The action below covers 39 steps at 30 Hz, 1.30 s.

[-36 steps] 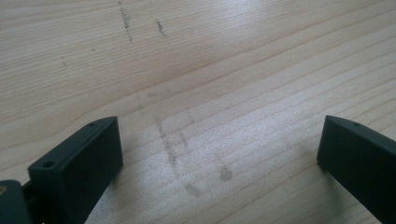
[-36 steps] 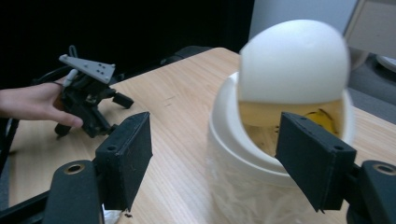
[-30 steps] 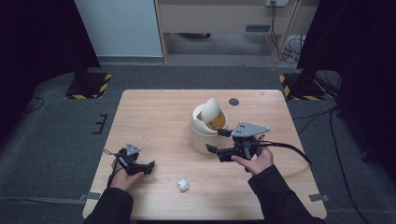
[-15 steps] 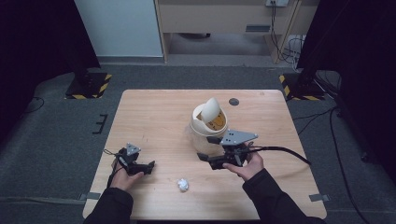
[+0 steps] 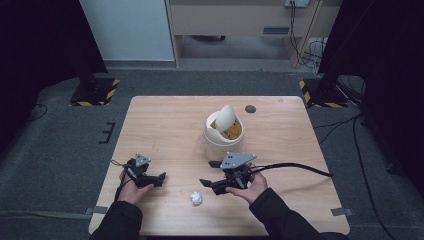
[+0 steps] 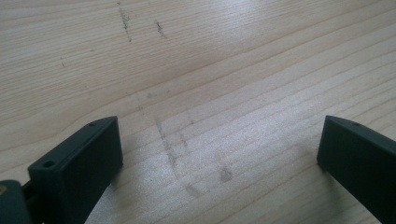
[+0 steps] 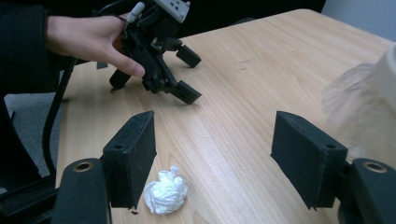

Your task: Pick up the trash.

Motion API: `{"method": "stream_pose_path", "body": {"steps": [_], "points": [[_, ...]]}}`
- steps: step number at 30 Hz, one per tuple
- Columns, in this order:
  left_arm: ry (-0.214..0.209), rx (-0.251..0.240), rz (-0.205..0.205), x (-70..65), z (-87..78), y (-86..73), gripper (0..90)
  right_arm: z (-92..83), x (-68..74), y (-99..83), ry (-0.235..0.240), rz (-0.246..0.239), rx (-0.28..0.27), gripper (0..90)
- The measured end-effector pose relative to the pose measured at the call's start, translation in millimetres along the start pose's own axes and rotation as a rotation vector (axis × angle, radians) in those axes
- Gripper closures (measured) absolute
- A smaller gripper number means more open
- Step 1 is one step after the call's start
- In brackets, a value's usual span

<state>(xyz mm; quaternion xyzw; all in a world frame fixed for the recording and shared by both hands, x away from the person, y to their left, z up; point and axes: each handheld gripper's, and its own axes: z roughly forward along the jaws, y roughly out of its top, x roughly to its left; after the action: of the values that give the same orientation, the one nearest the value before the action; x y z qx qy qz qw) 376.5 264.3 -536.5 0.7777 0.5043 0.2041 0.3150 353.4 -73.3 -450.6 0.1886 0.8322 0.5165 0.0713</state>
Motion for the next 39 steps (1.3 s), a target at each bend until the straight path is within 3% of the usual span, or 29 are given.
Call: {"method": "stream_pose_path", "body": {"steps": [8, 12, 16, 24, 39], "points": [[-0.001, 0.000, 0.002, 0.2, 0.2, 0.3, 0.0, 20.7, 4.7, -13.4, 0.021, 0.019, 0.024, 31.7], [-0.002, 0.001, 0.003, 0.2, 0.4, 0.4, 0.0, 28.0, 6.8, -17.0, 0.029, -0.007, 0.054, 31.9], [-0.002, 0.001, 0.003, 0.2, 0.4, 0.5, 0.0, 40.7, 15.8, -20.8, 0.069, -0.004, 0.069, 32.7], [-0.002, 0.001, 0.003, 0.2, 0.4, 0.5, 0.0, 58.1, 27.5, -35.2, 0.098, -0.036, 0.169, 37.2], [-0.002, 0.001, 0.003, 0.2, 0.4, 0.6, 0.0, 67.4, 28.1, -51.4, 0.086, -0.064, 0.298, 49.9]]}}
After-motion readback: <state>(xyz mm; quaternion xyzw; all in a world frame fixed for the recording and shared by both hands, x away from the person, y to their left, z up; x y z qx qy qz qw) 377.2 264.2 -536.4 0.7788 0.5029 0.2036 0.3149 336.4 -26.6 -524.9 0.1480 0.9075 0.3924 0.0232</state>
